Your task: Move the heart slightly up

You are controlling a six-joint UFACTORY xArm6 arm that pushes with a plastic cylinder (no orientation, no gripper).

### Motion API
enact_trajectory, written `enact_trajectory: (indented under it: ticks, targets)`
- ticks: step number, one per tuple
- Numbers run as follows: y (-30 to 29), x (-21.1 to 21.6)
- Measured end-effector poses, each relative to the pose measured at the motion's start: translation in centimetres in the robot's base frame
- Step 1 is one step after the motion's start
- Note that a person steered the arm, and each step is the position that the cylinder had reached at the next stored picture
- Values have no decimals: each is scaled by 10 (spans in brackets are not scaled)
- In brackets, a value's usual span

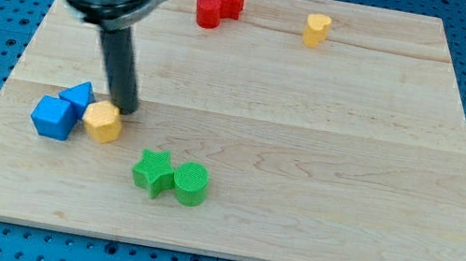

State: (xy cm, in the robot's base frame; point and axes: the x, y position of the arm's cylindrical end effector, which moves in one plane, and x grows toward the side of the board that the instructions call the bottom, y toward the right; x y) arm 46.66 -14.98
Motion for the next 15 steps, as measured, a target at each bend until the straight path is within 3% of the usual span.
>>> enact_trajectory:
  ticks: [1,2,4,7,9,12,13,14,15]
  targets:
    - [37,6]
    - [111,-19]
    - [231,-120]
    - [243,-181]
    - [170,-177]
    - [131,-169]
    - [147,-168]
    - [231,-162]
    - [275,-176]
